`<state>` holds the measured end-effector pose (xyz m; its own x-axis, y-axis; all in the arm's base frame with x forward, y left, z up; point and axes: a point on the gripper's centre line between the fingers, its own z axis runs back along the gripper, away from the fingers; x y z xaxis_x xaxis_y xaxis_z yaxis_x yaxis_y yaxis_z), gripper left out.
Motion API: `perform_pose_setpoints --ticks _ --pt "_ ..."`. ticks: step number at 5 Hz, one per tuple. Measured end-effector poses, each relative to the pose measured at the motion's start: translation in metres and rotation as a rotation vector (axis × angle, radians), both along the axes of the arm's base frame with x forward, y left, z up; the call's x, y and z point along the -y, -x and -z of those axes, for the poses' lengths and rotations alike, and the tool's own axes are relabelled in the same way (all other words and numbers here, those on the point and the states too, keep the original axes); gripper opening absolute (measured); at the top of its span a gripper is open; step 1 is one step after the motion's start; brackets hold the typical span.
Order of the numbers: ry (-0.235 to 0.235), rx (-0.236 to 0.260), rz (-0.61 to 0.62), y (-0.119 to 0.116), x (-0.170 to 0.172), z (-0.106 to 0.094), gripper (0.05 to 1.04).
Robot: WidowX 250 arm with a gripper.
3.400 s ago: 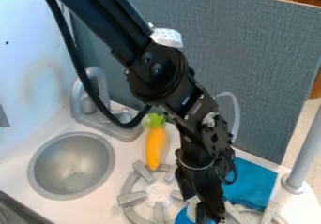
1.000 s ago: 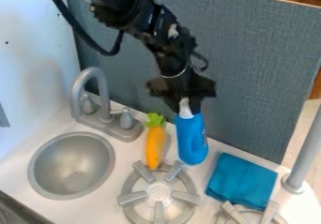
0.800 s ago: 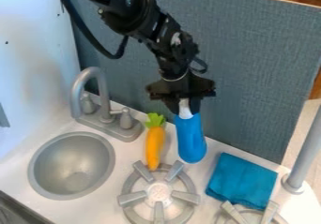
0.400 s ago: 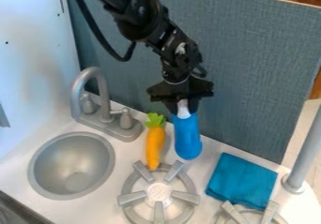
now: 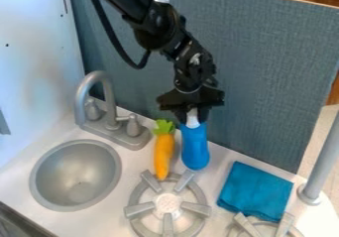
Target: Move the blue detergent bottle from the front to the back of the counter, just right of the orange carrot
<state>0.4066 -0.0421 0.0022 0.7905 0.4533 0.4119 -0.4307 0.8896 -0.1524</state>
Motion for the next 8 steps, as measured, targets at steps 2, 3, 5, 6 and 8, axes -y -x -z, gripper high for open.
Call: perform_pose_setpoints --ticks 2,3,5,6,8 --pt "0.017 0.008 0.009 -0.009 0.004 0.006 0.507" --pt "0.023 0.009 0.026 -0.012 0.006 0.006 0.819" --pt "-0.001 -0.025 0.062 -0.01 0.006 0.004 1.009" --pt "-0.022 -0.087 0.116 -0.009 0.007 -0.006 1.004" --pt "-0.055 -0.328 0.387 0.026 0.014 -0.063 1.003"
